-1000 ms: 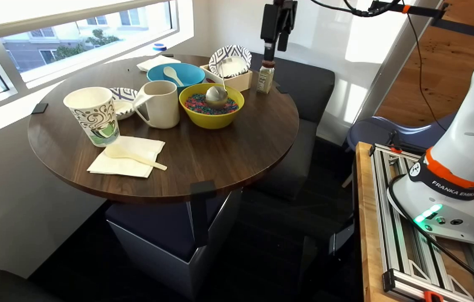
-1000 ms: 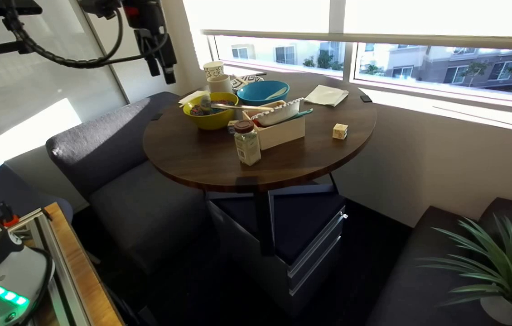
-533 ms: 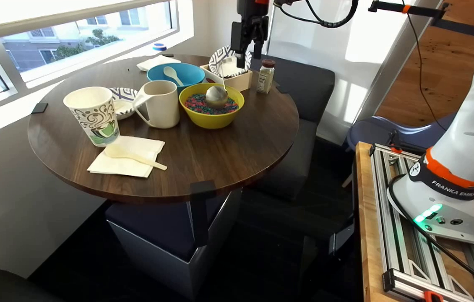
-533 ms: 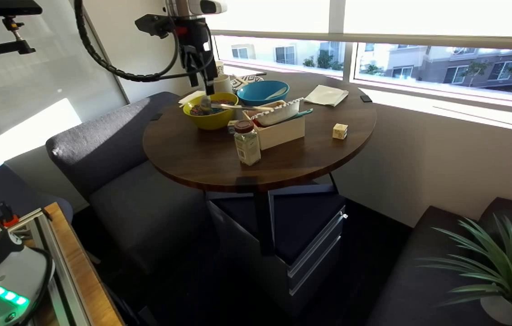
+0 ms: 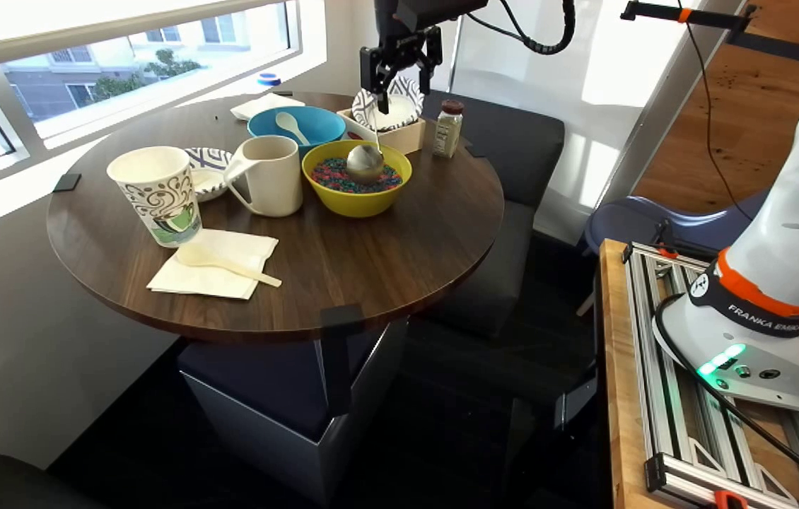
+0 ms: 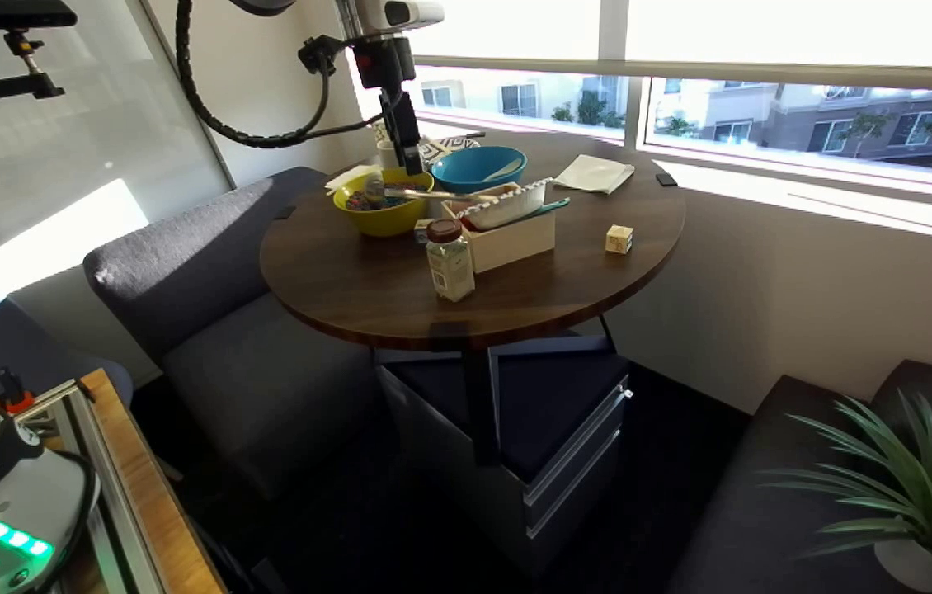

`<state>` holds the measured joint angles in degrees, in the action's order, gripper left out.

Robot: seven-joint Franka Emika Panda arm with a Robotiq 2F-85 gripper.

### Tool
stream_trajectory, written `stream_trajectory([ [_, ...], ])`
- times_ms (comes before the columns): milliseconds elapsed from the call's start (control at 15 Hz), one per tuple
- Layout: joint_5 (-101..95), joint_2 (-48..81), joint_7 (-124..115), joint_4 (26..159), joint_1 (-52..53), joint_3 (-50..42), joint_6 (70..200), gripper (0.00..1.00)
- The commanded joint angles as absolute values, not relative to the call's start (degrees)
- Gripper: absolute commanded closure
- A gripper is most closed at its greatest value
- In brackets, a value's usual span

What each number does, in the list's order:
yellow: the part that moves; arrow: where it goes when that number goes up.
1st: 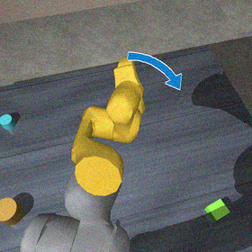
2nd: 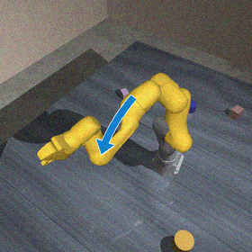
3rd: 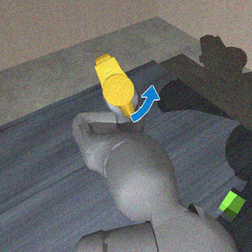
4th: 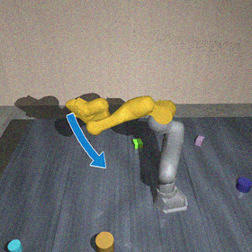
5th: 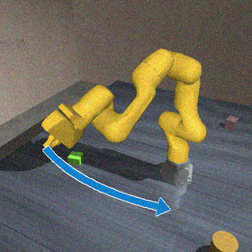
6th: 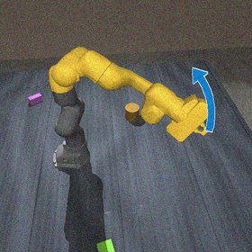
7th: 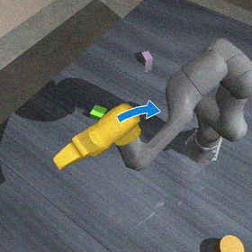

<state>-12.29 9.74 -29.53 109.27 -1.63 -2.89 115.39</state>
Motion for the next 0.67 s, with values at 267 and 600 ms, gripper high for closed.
stream_trajectory([
  [267,-8.39,11.91,-39.25,107.94,0.4,-3.3,118.08,0.0],
  [600,-6.99,12.11,-39.3,107.93,0.39,-3.25,118.82,0.0],
])
